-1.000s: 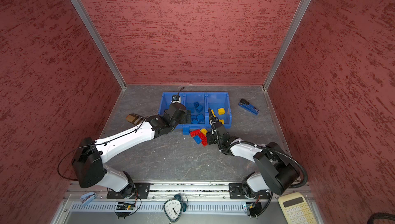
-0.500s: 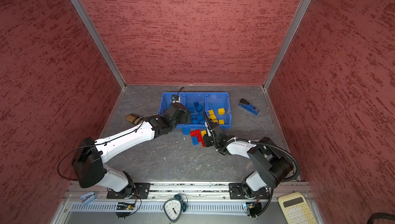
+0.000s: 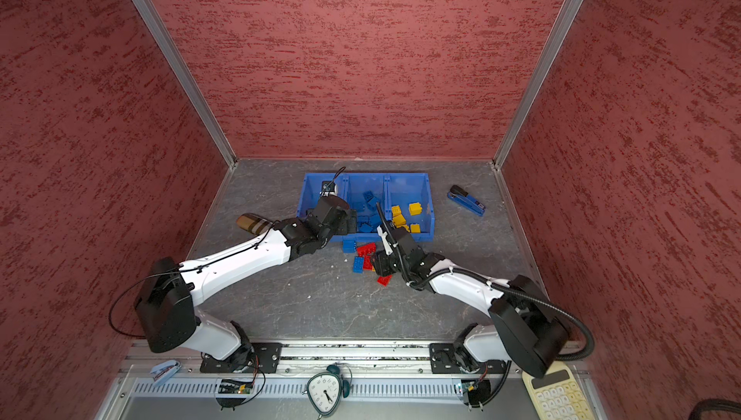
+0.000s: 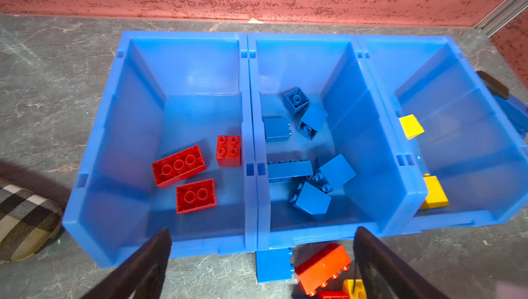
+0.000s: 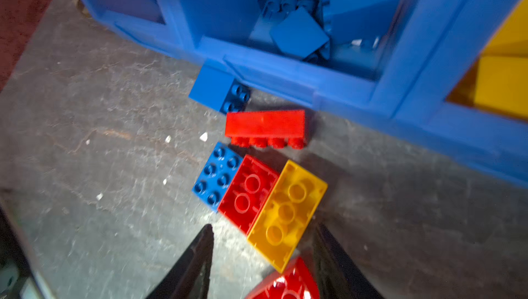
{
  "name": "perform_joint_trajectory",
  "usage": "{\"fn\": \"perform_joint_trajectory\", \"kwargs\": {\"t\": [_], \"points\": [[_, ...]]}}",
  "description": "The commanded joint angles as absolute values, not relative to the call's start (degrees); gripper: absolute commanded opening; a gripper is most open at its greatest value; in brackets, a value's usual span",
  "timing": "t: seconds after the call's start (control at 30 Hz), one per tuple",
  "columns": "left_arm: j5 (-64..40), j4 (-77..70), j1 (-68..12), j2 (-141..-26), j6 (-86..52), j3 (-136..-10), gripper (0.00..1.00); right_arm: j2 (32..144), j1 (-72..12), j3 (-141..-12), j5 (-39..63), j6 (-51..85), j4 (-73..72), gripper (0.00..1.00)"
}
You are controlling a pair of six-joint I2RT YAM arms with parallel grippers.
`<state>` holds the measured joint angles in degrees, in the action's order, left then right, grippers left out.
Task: Sort the legos into containers by color
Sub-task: Rotate the lego at the center of the table.
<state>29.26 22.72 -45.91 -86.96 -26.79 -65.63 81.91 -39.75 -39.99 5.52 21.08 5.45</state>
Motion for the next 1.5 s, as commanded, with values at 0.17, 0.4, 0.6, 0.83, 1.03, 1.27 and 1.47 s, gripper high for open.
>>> {"fn": "perform_joint_trajectory", "kwargs": {"t": [0.17, 0.4, 0.6, 0.83, 1.03, 1.27, 1.47], "points": [[31.78, 23.85, -45.51, -83.72, -28.39, -63.42, 1.0, 86.26, -41.67, -43.05, 4.2, 17.18, 12.36, 0.68], [31.94, 24.55, -45.0, -83.06, -28.83, -62.53, 0.99, 84.55, -41.95, -42.05, 2.22, 15.04, 16.64, 0.73], [32.09, 24.96, -44.86, -82.97, -28.83, -62.49, 0.99, 83.59, -42.35, -43.85, -1.07, 14.49, 18.88, 0.75], [32.22, 24.98, -44.8, -82.97, -29.26, -62.23, 1.0, 81.12, -42.36, -43.97, -5.34, 16.12, 20.23, 0.99], [32.35, 25.28, -44.67, -82.97, -29.09, -62.23, 0.99, 84.87, -42.36, -45.76, -8.48, 17.05, 21.76, 0.98], [32.37, 25.29, -44.43, -82.84, -29.62, -61.79, 1.0, 79.85, -42.15, -43.88, -13.35, 18.23, 22.24, 0.97], [31.97, 25.36, -44.35, -83.56, -29.36, -62.49, 1.0, 85.43, -40.88, -44.9, -13.25, 20.2, 24.35, 0.98]]}}
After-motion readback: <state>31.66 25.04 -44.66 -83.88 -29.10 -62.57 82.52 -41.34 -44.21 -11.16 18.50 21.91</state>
